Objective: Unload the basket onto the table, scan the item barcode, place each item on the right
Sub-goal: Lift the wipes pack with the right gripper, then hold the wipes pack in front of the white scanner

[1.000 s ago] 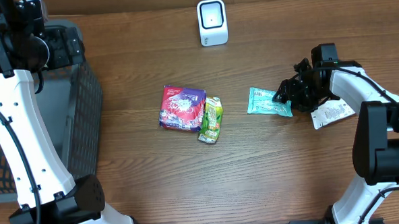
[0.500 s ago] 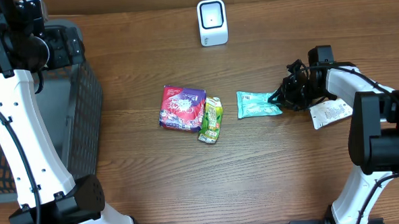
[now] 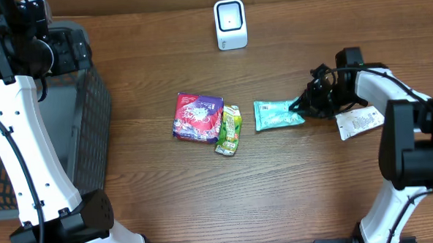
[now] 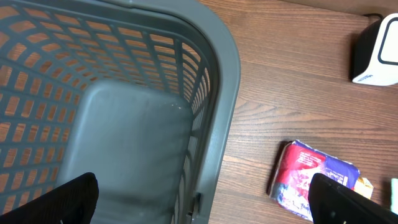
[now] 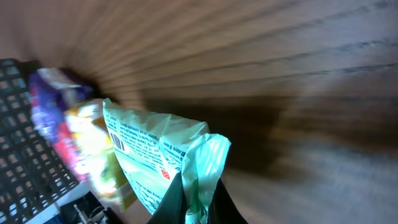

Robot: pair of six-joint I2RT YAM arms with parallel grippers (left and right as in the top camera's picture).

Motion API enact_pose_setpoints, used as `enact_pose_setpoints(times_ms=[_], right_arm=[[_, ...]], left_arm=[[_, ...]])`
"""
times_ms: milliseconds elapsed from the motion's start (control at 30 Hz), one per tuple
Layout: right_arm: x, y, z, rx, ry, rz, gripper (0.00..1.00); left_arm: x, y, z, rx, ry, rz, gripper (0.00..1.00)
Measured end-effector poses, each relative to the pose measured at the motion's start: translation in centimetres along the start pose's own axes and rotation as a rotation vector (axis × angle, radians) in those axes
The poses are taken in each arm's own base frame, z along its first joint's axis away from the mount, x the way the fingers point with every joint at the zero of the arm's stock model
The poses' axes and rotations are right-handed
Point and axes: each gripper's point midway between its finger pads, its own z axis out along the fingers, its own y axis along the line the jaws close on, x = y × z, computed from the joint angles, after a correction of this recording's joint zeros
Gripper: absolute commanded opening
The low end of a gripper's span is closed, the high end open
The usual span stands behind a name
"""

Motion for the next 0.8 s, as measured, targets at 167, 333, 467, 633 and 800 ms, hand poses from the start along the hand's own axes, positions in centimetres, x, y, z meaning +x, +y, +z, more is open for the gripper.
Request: enact_pose_setpoints(times_ms=[167, 333, 467, 633, 800], right_arm=[[-0.3, 4.9, -4.7, -0.042, -0.106, -0.107, 0.04], [0.2, 9.6, -9.3, -0.096, -0.22, -0.227, 0.04], [0.4, 11.5, -11.2, -0.123, -0.282, -0.248, 0.04], [0.5, 13.1, -13.1, -0.139, -0.327, -0.214, 0.04], [0.6, 16.3, -15.8, -0.135, -0.357, -0.206, 0.04]], left_arm=[[0.0, 0.0, 0.0, 0.0, 0.0, 0.0, 0.99], [0.0, 0.0, 0.0, 0.0, 0.0, 0.0, 1.0], [0.0, 0.0, 0.0, 0.0, 0.0, 0.0, 1.0], [0.0, 0.0, 0.0, 0.0, 0.0, 0.0, 1.0], [0.0, 0.0, 0.0, 0.0, -0.001, 0.0, 0.99]])
